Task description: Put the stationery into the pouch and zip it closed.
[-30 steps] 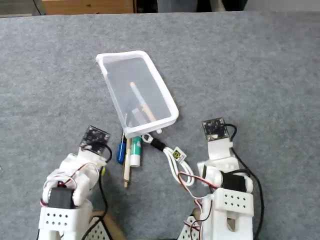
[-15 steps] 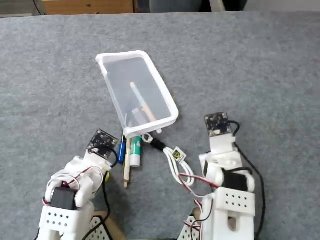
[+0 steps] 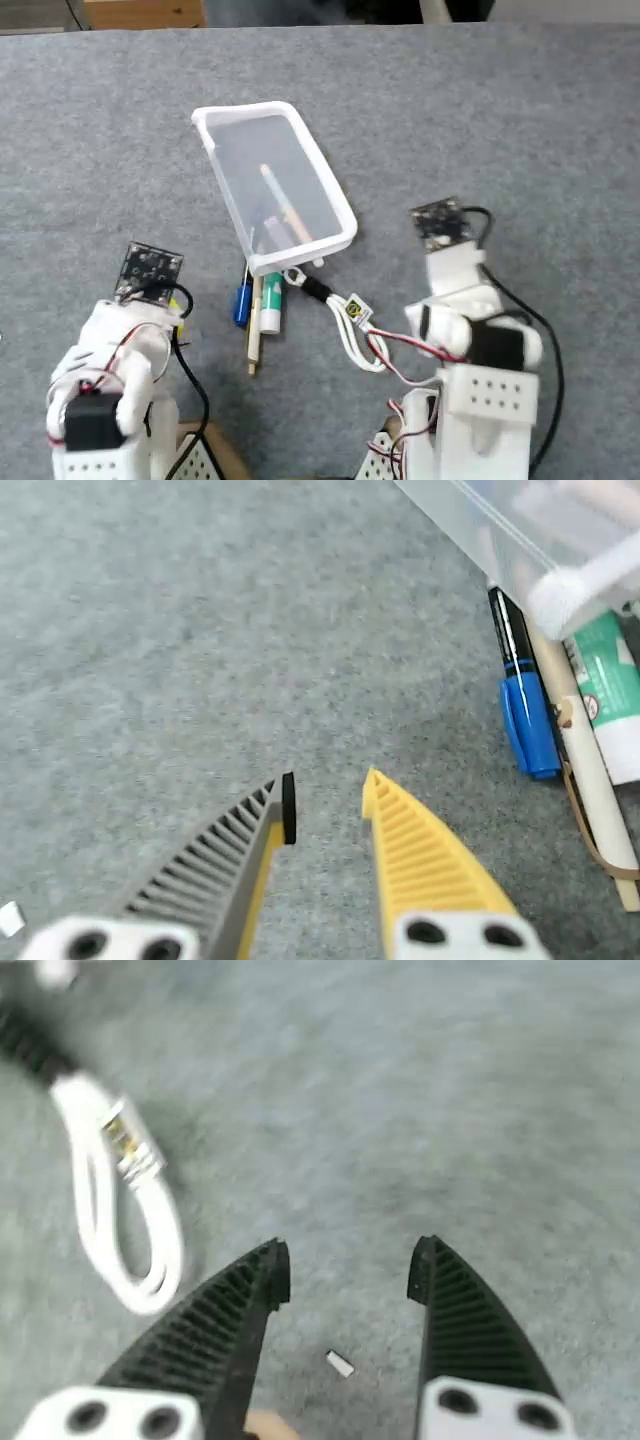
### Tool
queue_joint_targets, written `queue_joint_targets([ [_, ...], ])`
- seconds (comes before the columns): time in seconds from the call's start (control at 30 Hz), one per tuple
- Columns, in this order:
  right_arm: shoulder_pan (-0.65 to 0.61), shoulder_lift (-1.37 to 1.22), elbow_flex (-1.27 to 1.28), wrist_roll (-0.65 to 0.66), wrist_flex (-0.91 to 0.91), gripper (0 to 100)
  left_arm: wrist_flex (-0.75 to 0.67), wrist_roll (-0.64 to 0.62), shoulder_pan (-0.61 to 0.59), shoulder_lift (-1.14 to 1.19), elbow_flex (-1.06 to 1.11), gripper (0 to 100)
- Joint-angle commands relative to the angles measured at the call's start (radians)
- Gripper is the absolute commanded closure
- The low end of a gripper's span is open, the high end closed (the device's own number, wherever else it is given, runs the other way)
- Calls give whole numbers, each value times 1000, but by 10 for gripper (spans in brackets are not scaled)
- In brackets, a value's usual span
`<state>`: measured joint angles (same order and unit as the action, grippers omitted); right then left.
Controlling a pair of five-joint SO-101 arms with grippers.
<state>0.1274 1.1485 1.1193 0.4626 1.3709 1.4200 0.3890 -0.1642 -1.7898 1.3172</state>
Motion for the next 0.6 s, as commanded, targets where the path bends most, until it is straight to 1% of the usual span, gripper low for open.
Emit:
queue_joint_targets([
  [0.0,-170,-148,-16,48,-11,779,20,-5,-47,5,-62,859],
  [0.13,-397,-349,-18,48,-86,779,18,-3,-71,5,-33,859],
  [0.23,-519,-499,-38,14,-176,779,18,-3,-71,5,-31,859],
  [0.4,-569,-694,-134,-77,-324,779,5,-5,-71,5,-25,859],
  [0.57,-572,-792,-200,-133,-422,779,3,-3,-71,5,-18,859],
])
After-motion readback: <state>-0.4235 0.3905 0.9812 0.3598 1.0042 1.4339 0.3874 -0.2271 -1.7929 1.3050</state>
